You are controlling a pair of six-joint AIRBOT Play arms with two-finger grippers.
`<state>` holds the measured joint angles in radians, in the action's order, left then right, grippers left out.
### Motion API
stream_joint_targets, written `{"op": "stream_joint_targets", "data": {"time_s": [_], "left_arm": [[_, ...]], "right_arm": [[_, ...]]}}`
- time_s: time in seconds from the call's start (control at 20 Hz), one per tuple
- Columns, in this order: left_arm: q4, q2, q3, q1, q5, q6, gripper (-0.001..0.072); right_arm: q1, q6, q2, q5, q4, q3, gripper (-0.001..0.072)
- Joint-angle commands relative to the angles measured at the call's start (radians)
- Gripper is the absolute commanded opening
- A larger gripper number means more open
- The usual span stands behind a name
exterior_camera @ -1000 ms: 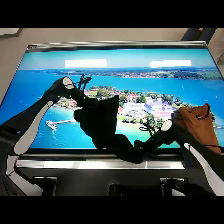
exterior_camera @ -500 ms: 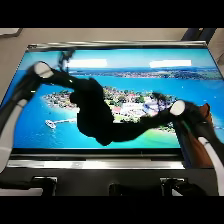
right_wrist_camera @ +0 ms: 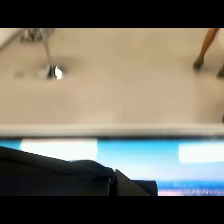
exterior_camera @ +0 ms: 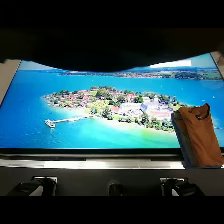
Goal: Fold the shirts.
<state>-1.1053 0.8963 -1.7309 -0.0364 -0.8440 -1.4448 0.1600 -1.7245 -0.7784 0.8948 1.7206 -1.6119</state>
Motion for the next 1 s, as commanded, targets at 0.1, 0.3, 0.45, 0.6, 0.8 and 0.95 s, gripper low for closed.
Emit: {"op": "stream_joint_targets", "data": {"time_s": [0.1, 0.3, 0.45, 0.6, 0.8, 0.95], "left_arm": [[-0.180, -0.137, -0.002, 0.018, -0.124, -0.085, 0.0029], [-0.280, -0.135, 0.136, 0.017, -0.468, -0.127, 0.0028], [-0.278, -0.184, 0.417, 0.016, -0.547, -0.127, 0.0028], [-0.234, -0.206, 0.655, 0.016, -0.531, -0.127, 0.0028], [-0.196, -0.044, 0.790, 0.016, -0.417, -0.091, 0.0029], [-0.196, 0.204, 0.754, 0.016, -0.214, -0.061, 0.0030]], "right_arm": [[-0.001, -0.019, 0.082, 0.001, 0.050, -0.040, 0.0048], [-0.001, -0.009, -0.003, 0.399, 0.039, -0.035, 0.0048], [-0.001, 0.066, -0.120, 0.591, 0.039, 0.028, 0.0048], [-0.001, 0.059, -0.231, 0.523, 0.023, 0.140, 0.0048], [-0.001, -0.006, -0.490, 0.227, -0.030, 0.204, 0.0048], [-0.001, -0.109, -0.682, -0.106, -0.082, 0.204, 0.0049]]}}
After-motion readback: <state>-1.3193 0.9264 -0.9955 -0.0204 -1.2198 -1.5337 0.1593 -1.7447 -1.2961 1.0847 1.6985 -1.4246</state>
